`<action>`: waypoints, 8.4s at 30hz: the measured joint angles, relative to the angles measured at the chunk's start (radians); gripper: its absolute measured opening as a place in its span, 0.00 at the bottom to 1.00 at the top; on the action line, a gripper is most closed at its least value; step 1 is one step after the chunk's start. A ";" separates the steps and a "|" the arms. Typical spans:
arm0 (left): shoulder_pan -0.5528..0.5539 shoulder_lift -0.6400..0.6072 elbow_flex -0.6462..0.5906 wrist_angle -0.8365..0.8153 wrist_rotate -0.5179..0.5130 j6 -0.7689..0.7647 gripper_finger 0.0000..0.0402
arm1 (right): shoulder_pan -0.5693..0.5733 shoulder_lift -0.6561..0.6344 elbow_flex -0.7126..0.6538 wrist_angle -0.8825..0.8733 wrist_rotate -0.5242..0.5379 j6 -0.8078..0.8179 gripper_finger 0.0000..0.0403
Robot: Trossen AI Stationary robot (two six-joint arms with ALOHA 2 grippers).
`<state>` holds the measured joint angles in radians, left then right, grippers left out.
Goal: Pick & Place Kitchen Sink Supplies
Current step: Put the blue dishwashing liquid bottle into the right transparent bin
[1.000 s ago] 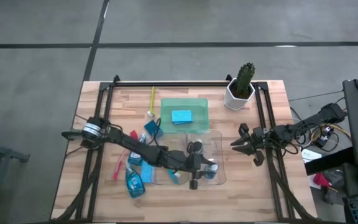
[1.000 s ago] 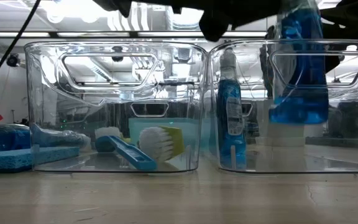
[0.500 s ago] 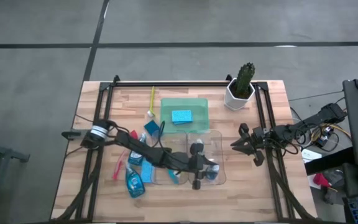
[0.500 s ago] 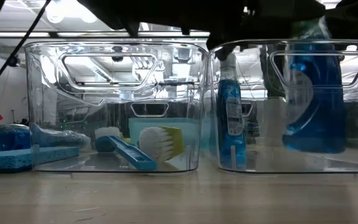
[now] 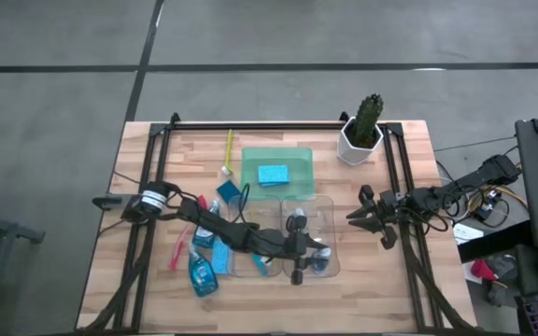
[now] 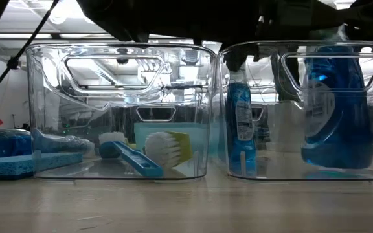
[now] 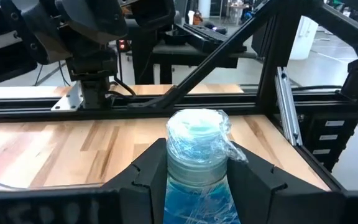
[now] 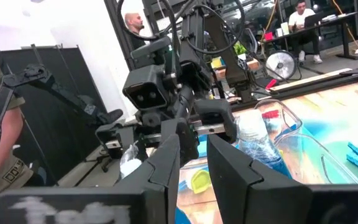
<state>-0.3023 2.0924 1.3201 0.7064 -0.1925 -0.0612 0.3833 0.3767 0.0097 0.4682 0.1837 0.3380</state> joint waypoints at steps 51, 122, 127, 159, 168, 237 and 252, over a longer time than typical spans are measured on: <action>0.009 -0.709 -0.008 -0.921 -0.055 -0.259 0.56 | 0.000 -0.002 0.000 0.000 0.000 0.001 0.22; 0.336 -0.803 -0.722 -1.253 0.068 -0.975 0.56 | 0.000 -0.001 0.000 0.000 0.000 0.000 0.21; 0.336 -0.800 -0.746 -1.245 0.061 -0.958 0.56 | 0.000 -0.001 0.000 -0.001 0.000 0.000 0.20; 0.337 -1.033 -0.730 -1.324 0.108 -0.882 0.32 | 0.000 -0.001 0.000 -0.001 0.000 0.000 0.21; 0.337 -1.175 -0.635 -1.444 0.064 -0.886 0.34 | 0.000 -0.001 0.000 -0.001 0.000 0.000 0.17; 0.159 -0.460 0.020 -0.450 0.181 0.078 0.33 | 0.000 -0.001 0.000 0.000 0.000 -0.001 0.20; 0.201 -0.283 0.194 -0.629 0.150 0.146 0.33 | 0.000 -0.001 0.000 -0.001 0.000 -0.001 0.16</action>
<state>-0.1012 1.8099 1.5138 0.0777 -0.0429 0.0849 0.3833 0.3756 0.0093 0.4676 0.1837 0.3374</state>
